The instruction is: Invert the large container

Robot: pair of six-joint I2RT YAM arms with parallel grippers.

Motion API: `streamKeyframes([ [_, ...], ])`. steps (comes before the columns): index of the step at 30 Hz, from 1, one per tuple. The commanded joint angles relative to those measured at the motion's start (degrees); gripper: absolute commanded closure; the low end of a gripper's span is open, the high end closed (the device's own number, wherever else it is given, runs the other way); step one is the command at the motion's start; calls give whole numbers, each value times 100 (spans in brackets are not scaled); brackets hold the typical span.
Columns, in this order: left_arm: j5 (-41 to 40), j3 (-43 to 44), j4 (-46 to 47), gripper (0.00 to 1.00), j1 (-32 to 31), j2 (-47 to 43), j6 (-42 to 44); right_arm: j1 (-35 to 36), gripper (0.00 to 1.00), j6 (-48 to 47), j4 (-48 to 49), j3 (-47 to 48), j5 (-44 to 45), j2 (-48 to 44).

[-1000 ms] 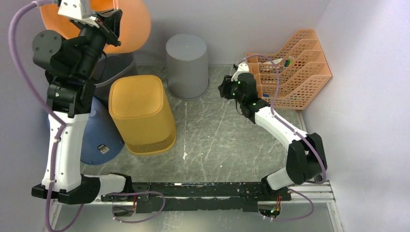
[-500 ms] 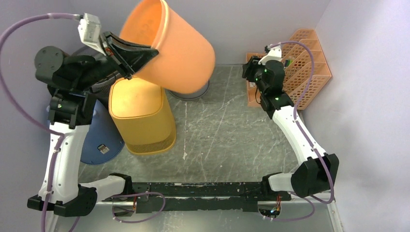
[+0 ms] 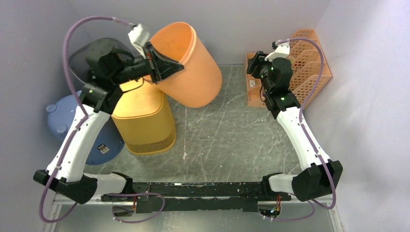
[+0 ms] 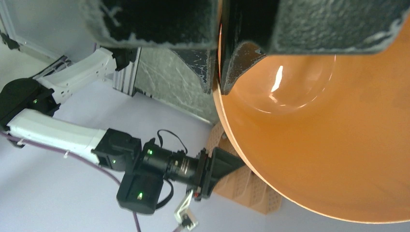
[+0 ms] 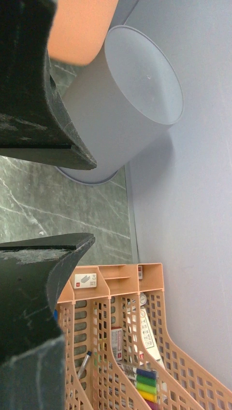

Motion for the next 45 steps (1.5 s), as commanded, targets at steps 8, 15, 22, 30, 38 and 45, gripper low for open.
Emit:
streamKeyframes([
  [8,-2274,-236,-902,93,-1597,683,1448,-160,49,19,48,-328,-80,-243],
  [15,-2911,-1095,-341,93,-1819,787,1562,-237,48,55,146,-537,-184,-285],
  [22,-3144,-1410,-119,79,-1924,940,1676,-304,48,57,147,-650,-251,-265],
  [30,-2938,-1167,-261,51,-2144,1063,1718,-337,48,55,164,-721,-247,-319],
  [38,-3243,-723,-533,18,-2236,1117,1742,-345,48,-14,-11,-655,-588,-249],
  [45,-4871,1149,-1785,3,-2086,1586,1754,191,48,-437,-362,-632,-1025,-294],
])
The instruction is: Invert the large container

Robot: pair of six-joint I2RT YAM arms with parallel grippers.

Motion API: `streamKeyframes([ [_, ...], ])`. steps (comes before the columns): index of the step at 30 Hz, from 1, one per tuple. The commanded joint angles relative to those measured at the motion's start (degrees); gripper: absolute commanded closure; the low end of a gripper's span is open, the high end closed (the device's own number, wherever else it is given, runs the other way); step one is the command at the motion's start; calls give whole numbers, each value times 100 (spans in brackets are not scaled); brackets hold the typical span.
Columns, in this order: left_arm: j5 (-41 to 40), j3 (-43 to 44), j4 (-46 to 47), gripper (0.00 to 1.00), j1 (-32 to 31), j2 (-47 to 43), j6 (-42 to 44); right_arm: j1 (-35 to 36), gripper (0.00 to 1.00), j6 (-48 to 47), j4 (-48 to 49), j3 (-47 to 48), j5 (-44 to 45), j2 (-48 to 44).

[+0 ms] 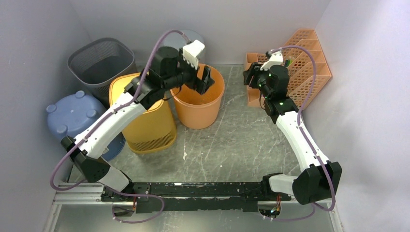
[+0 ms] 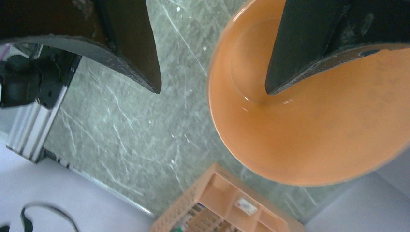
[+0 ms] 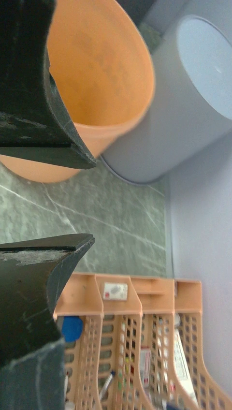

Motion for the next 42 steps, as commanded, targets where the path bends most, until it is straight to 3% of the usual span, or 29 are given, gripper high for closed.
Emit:
streamKeyframes([
  [1,-1185,1292,-846,3,310,264,-90,578,47,-557,-343,123,-317,-99],
  [3,-938,1803,-1122,3,1056,445,-394,893,45,-813,-429,266,-538,-76],
  [7,-599,1928,-886,3,2183,341,-788,1412,37,-1218,-834,794,-923,114],
  [11,-622,1914,-848,3,2793,175,-1021,1883,25,-1572,-1087,1151,-1202,210],
  [16,-1122,931,-294,4,2921,-428,-1161,2420,25,-2038,-1679,1690,-2152,790],
  [22,-1126,578,-224,4,2962,-612,-1122,3160,25,-2575,-2574,2538,-1875,1714],
  [35,-990,249,-25,4,2993,-1003,-1059,3296,28,-2589,-2786,2921,-1481,2667],
  [38,-1016,219,-48,4,2993,-1056,-1025,3312,32,-2606,-2866,2930,-1486,2859],
  [42,-1062,141,-67,4,2993,-1133,-979,3317,51,-2596,-2943,2866,-1442,2950],
])
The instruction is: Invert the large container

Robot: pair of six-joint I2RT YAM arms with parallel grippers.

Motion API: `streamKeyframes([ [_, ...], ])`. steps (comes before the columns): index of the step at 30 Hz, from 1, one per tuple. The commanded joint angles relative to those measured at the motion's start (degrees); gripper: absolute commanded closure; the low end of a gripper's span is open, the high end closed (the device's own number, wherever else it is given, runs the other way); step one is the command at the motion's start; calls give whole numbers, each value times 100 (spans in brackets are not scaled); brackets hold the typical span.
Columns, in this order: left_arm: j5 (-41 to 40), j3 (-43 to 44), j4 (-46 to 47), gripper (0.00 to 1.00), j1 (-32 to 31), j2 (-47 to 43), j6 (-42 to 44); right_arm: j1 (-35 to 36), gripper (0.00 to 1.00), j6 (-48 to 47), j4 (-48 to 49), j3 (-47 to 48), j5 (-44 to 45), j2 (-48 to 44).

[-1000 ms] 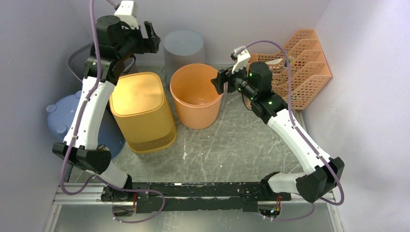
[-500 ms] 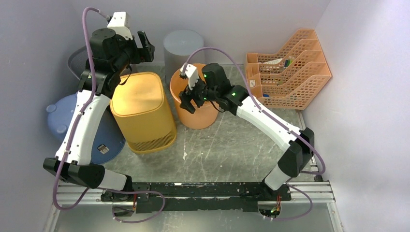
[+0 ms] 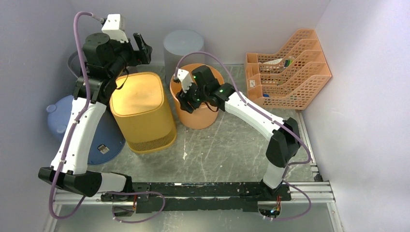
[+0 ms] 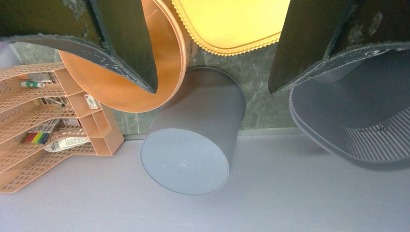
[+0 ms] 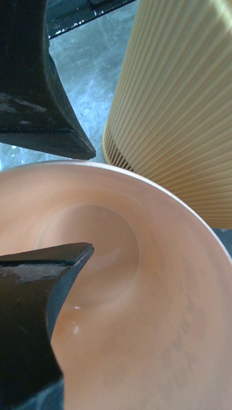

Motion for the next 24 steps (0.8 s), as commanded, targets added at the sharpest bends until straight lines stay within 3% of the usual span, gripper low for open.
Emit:
streamKeyframes([
  [1,-89,-89,179,4,53,-162,81,38,57,-25,-198,34,105,49],
  [4,-83,-109,193,4,57,-188,91,41,87,52,-153,6,155,-26],
  [7,-68,-113,195,4,62,-212,77,28,100,234,-157,80,328,-144],
  [16,-29,24,75,4,64,-258,125,-260,100,1330,513,-286,422,-1010],
  [24,69,411,-103,5,67,-271,172,-1546,100,3733,3626,-2719,-789,-2970],
])
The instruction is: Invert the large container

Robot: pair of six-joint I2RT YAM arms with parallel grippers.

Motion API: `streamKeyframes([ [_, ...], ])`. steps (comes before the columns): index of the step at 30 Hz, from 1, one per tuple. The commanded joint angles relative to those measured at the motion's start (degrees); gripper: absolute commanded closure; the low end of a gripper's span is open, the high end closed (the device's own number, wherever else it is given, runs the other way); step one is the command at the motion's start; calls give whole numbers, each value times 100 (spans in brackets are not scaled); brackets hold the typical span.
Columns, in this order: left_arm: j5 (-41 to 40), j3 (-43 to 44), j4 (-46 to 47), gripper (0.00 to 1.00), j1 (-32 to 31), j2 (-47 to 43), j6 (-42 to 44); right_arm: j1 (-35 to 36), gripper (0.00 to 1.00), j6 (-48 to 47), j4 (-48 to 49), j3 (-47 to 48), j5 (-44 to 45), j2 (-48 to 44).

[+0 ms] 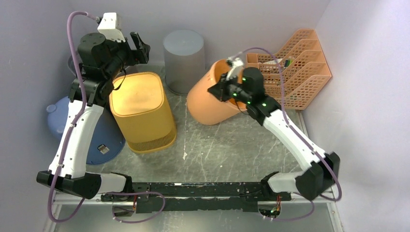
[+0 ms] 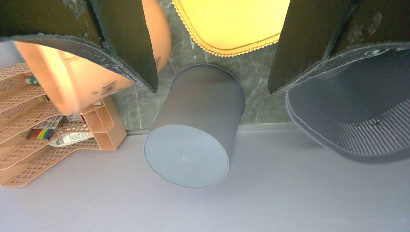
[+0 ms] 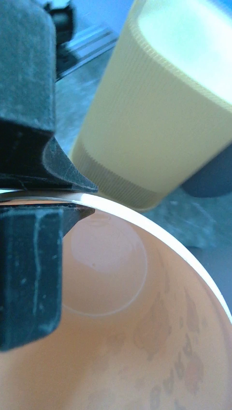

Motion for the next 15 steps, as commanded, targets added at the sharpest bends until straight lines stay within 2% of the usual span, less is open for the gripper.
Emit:
streamKeyframes([
  [1,95,472,-149,5,51,-88,112,-408,100,1464,2334,-947,-549,-900],
  [6,82,572,-190,5,51,-135,125,-825,100,3023,4282,-2311,-861,-1456],
  [9,51,590,-232,6,51,-138,151,-921,100,3936,5668,-2999,-979,-1436],
  [15,43,644,-287,7,53,-138,200,-1239,100,5265,8322,-4354,-501,-1203],
])
